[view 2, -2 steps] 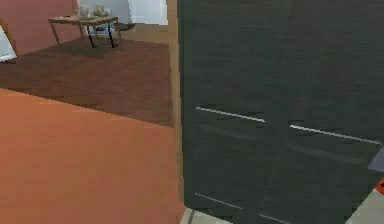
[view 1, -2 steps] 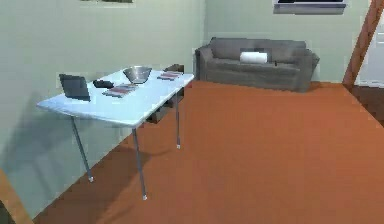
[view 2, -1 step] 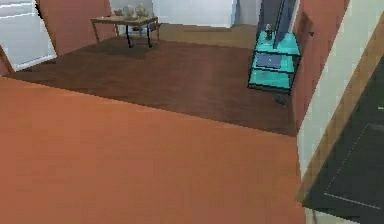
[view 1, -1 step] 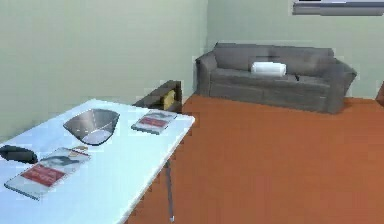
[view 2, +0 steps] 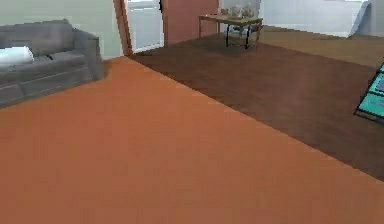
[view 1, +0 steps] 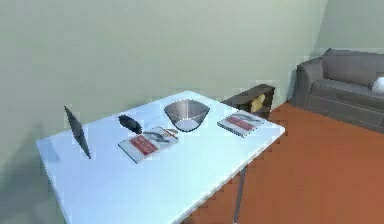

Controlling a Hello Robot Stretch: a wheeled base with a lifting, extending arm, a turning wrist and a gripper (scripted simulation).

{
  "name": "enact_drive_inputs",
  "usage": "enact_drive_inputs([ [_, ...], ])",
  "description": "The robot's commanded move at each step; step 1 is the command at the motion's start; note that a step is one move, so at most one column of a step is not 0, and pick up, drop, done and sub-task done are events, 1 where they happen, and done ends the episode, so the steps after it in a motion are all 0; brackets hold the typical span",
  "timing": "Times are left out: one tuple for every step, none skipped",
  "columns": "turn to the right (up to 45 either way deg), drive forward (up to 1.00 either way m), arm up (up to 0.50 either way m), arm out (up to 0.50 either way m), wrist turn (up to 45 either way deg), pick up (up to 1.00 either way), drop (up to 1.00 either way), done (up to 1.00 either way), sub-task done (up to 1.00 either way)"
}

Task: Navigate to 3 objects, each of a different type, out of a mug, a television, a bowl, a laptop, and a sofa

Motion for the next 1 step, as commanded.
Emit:
enact_drive_inputs([
  [0.0,0.0,0.0,0.0,0.0,0.0,0.0,1.0,0.0],
])
